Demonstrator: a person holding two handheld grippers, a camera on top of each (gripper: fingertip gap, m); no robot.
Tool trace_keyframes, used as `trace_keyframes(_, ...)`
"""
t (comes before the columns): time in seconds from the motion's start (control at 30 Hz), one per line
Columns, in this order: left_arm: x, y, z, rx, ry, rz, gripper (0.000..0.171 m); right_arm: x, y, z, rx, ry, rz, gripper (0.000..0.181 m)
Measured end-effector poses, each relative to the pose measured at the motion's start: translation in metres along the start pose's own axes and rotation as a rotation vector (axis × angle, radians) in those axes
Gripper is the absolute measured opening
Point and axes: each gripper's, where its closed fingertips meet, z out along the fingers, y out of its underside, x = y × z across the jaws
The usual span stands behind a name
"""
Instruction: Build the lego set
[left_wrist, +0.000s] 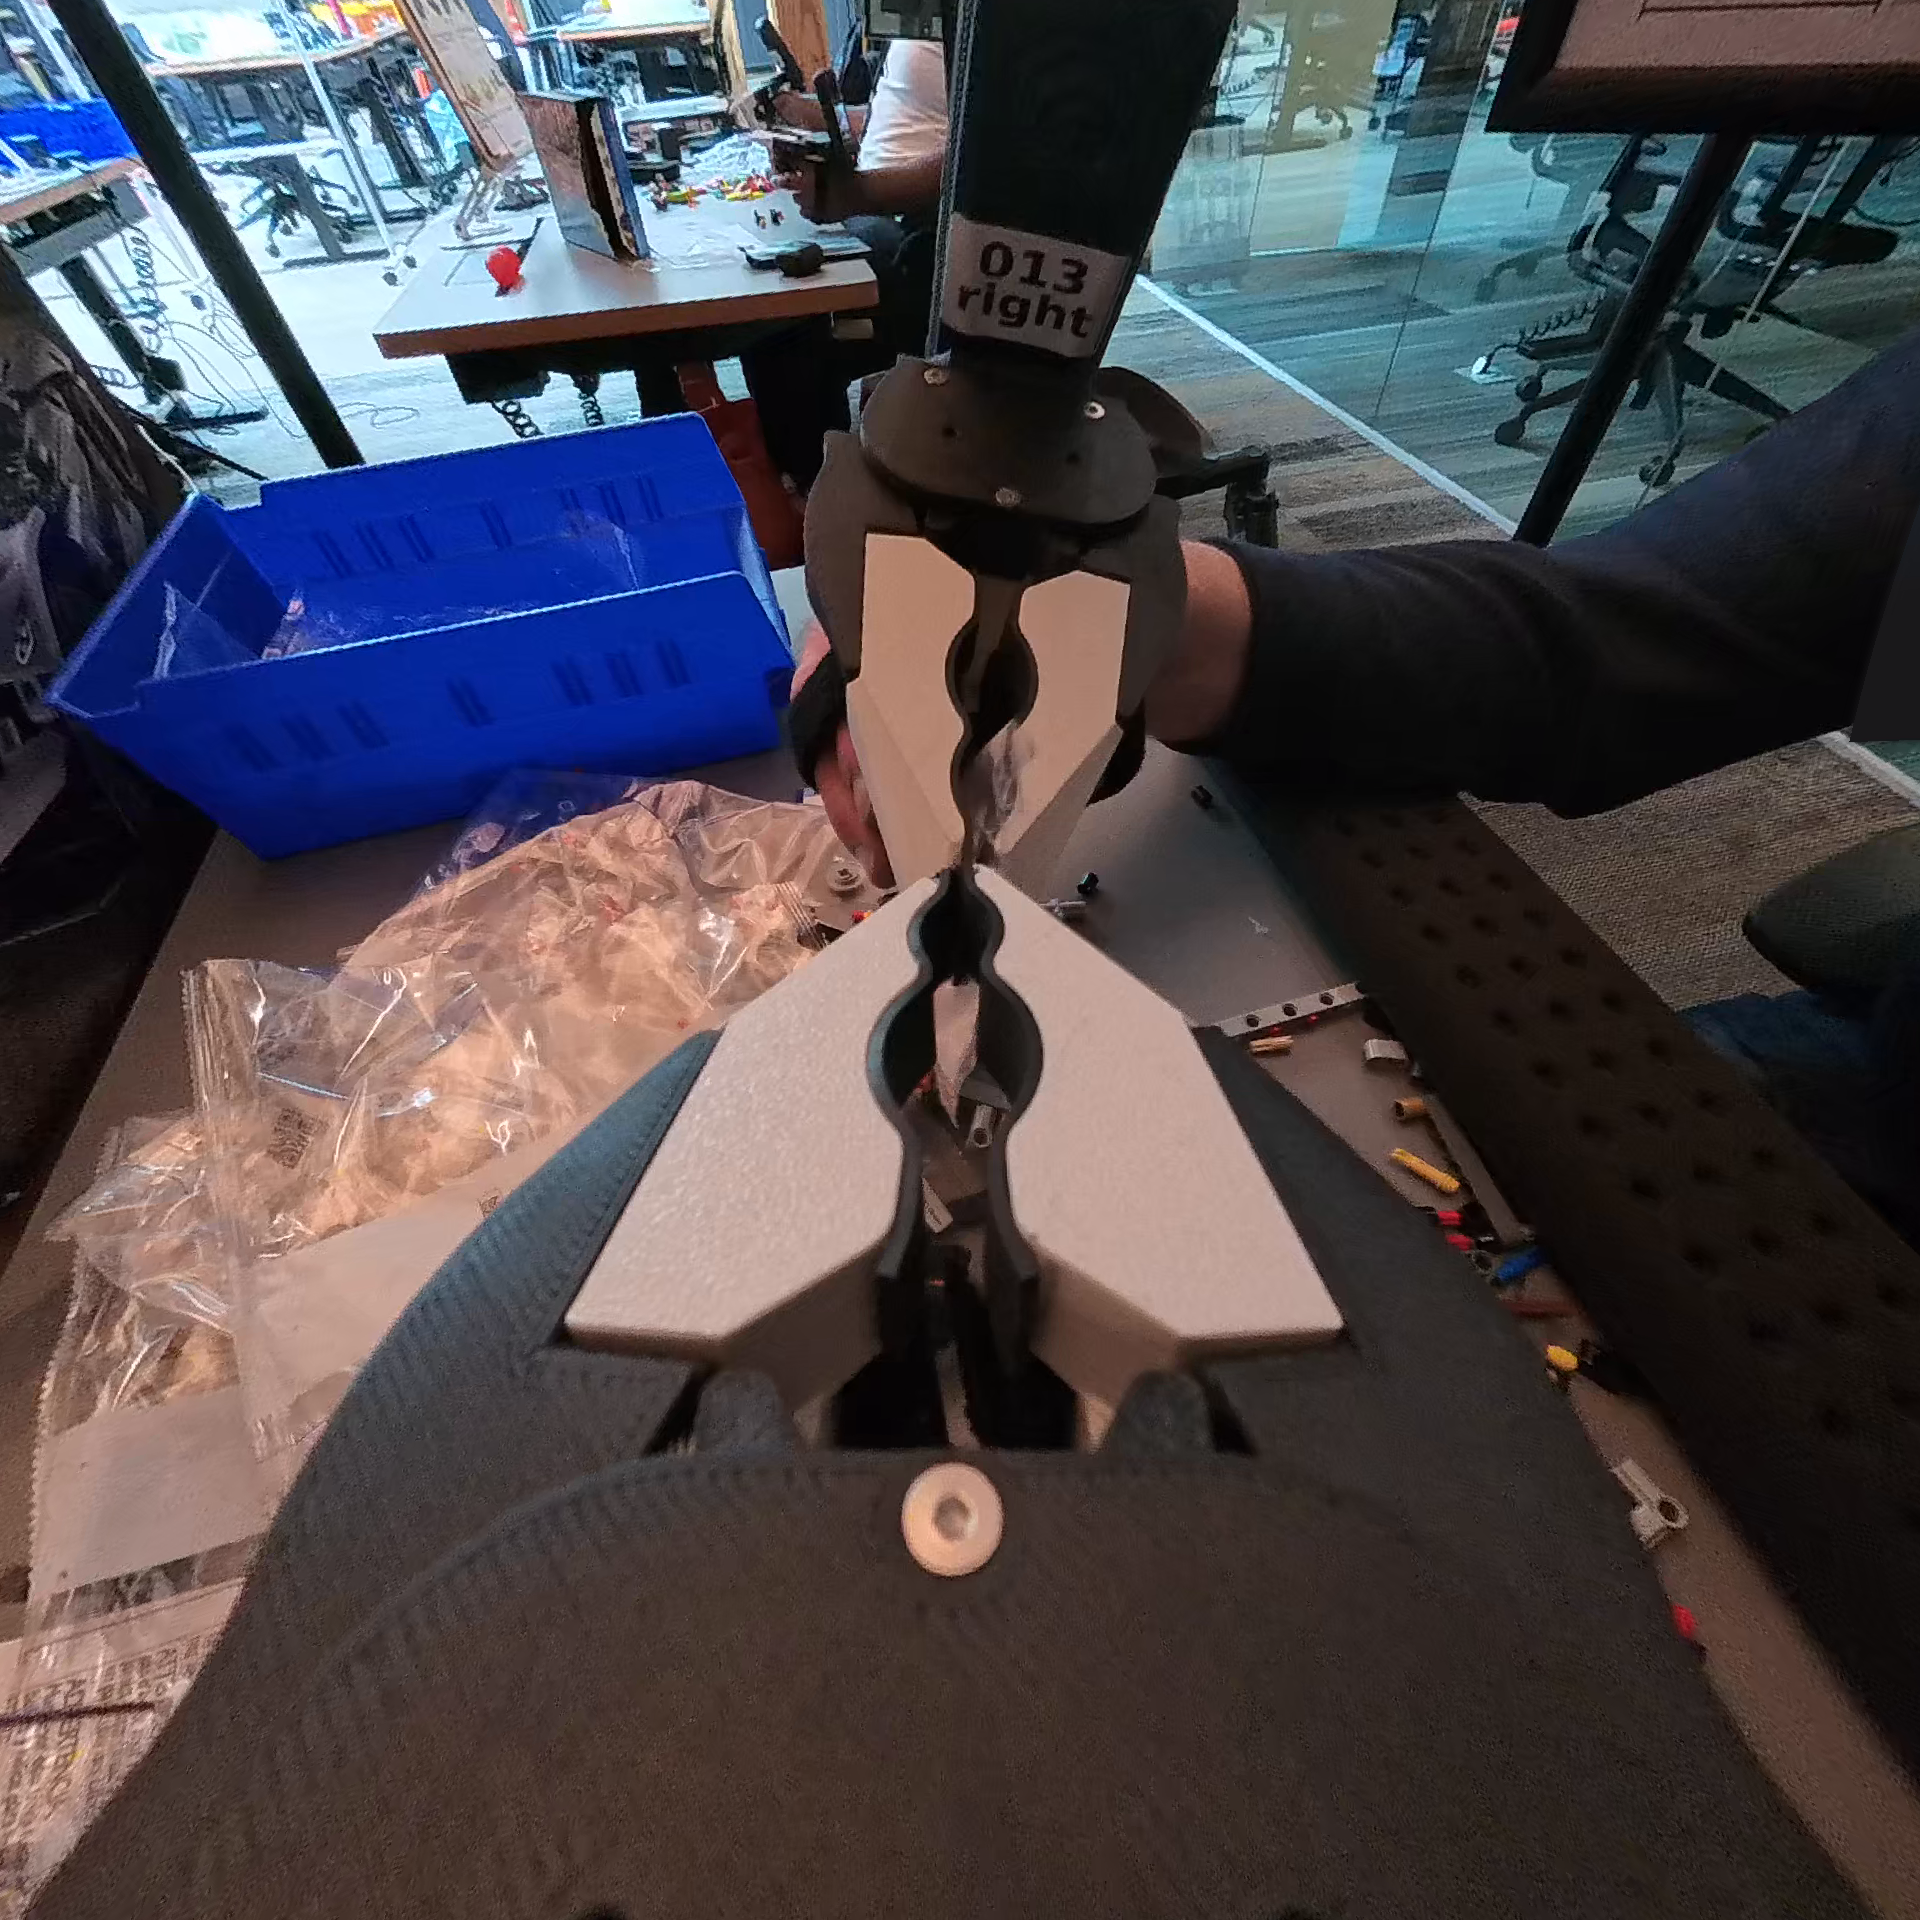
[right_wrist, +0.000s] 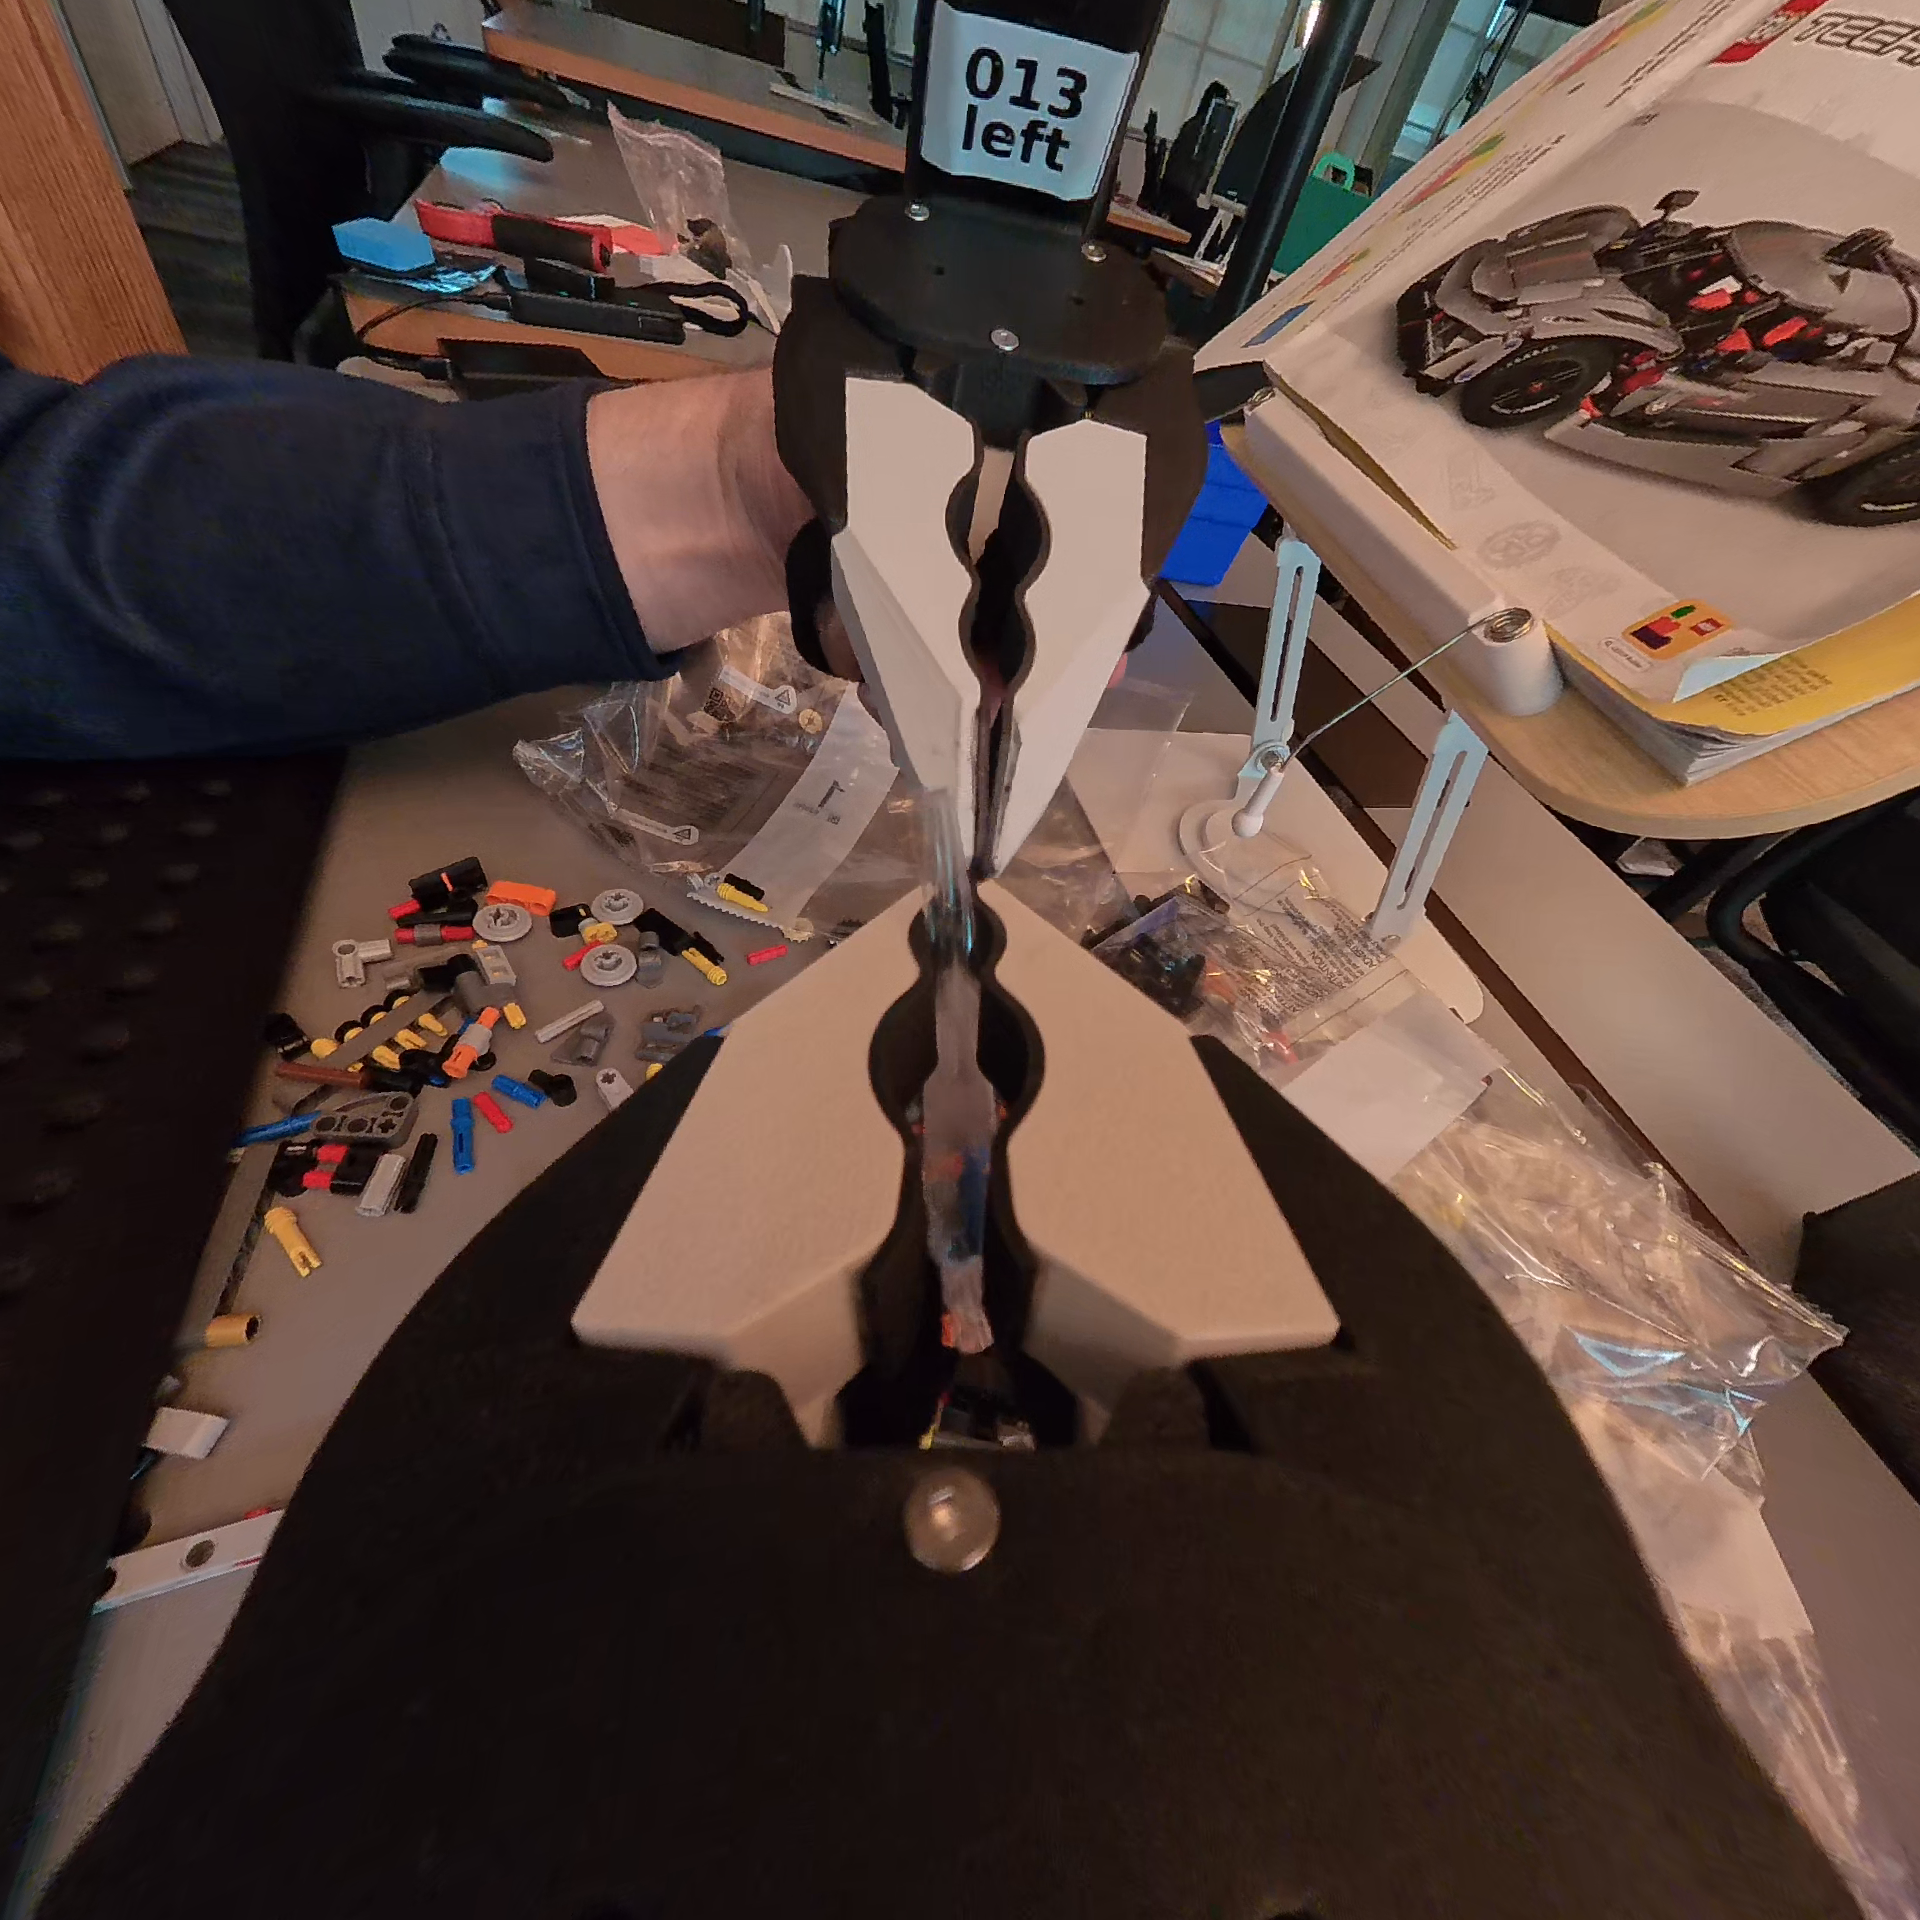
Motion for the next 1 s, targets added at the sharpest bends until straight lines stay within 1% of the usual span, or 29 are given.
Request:
trace_keyframes(0.13,-0.0023,0.0000,-0.0014,-0.001,-0.014,0.004,0.000,-0.0001,-0.0004,0.0000,0.002,-0.001,0.002,0.000)
trace_keyframes(0.3,0.0020,-0.0044,-0.0052,0.032,0.016,-0.021,0.000,0.0007,-0.0005,-0.0007,0.005,0.000,0.005,0.000)
trace_keyframes(0.77,0.0046,-0.0005,-0.0003,0.004,0.025,-0.011,0.005,0.0006,0.0010,0.0001,-0.003,0.001,0.002,0.000)
trace_keyframes(0.87,0.0034,0.0002,0.0009,-0.005,0.015,-0.004,0.005,0.0012,0.0019,0.0000,-0.007,0.003,0.004,0.000)
trace_keyframes(1.0,0.0019,0.0005,0.0011,-0.014,-0.001,0.015,0.000,0.0008,0.0021,0.0004,-0.008,0.002,0.002,0.000)
